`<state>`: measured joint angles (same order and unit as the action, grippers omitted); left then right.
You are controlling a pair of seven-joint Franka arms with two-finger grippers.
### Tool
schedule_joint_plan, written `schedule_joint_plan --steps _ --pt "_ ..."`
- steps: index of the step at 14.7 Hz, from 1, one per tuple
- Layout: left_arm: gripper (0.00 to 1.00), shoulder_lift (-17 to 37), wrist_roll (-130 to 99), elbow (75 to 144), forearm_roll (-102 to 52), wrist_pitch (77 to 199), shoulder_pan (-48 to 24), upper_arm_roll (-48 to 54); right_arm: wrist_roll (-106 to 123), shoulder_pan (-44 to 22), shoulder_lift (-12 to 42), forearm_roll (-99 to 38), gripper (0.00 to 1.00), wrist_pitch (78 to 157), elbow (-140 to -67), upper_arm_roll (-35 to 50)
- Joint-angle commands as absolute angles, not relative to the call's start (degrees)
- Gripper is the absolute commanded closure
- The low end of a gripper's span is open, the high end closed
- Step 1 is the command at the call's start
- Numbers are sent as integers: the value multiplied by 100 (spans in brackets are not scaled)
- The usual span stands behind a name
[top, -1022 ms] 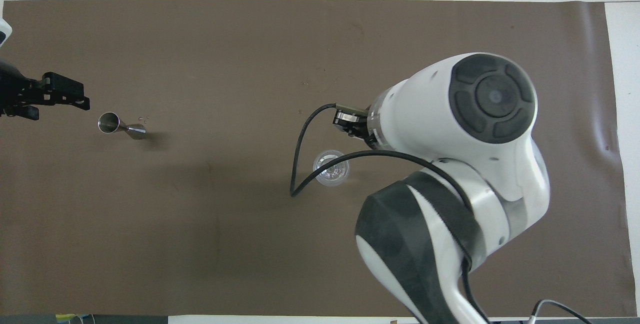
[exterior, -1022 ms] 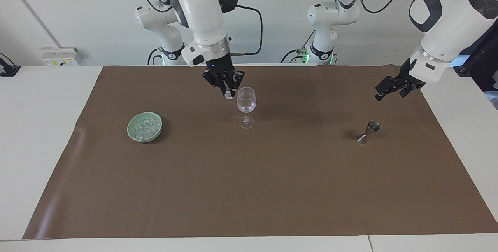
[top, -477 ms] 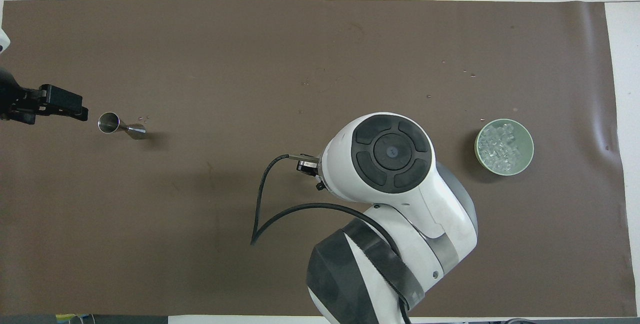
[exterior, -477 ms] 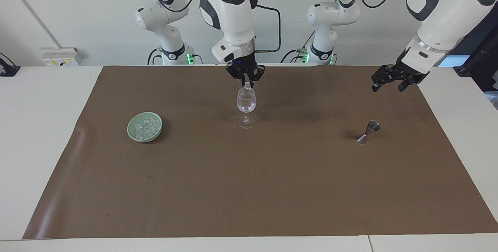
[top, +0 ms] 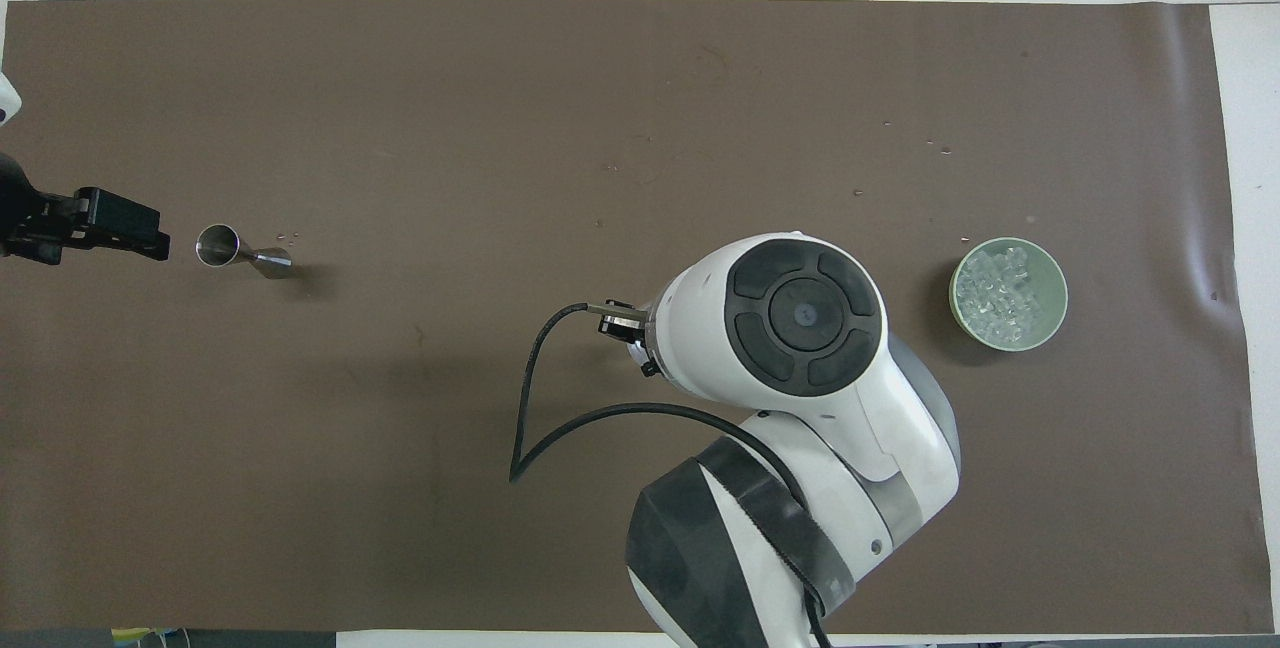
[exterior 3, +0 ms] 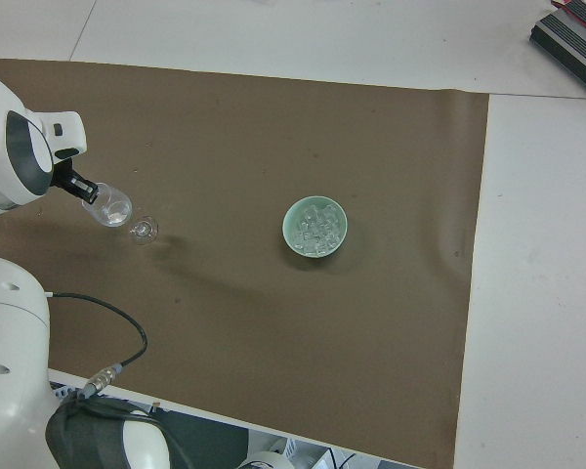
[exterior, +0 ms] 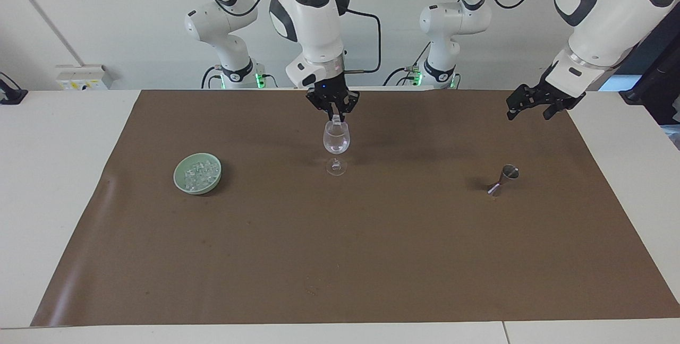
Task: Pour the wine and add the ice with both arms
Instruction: 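Tilt the ice cup over the clear glass with the right gripper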
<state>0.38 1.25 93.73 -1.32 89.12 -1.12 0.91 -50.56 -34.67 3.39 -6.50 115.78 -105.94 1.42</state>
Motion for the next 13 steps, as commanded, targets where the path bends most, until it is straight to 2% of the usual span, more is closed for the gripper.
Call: schedule_joint_plan --steps 1,2,3,4,10,12,13 --pt "0 -193 202 9589 53 9035 -176 62 -5159 -3419 220 -756 83 11804 -10819 158" --pt "0 -193 202 9580 44 9018 -176 62 -5159 -3419 220 -756 82 11830 -10819 158" --pt "0 -202 193 9580 44 9000 -176 62 -5159 -3419 220 -756 75 11839 -10819 158" --pt "0 -202 193 9563 44 8991 -176 62 -5168 -3419 220 -756 56 11830 -10819 158" --pt "0 -202 194 9545 44 8974 -141 53 -5168 -3367 281 -738 48 11619 -10556 150" --pt "0 -202 193 9554 35 8999 -149 53 -5133 -3279 229 -660 42 11296 -10285 97" --pt "0 -202 193 9554 44 9000 -149 53 -5098 -3122 168 -650 36 11076 -10161 88"
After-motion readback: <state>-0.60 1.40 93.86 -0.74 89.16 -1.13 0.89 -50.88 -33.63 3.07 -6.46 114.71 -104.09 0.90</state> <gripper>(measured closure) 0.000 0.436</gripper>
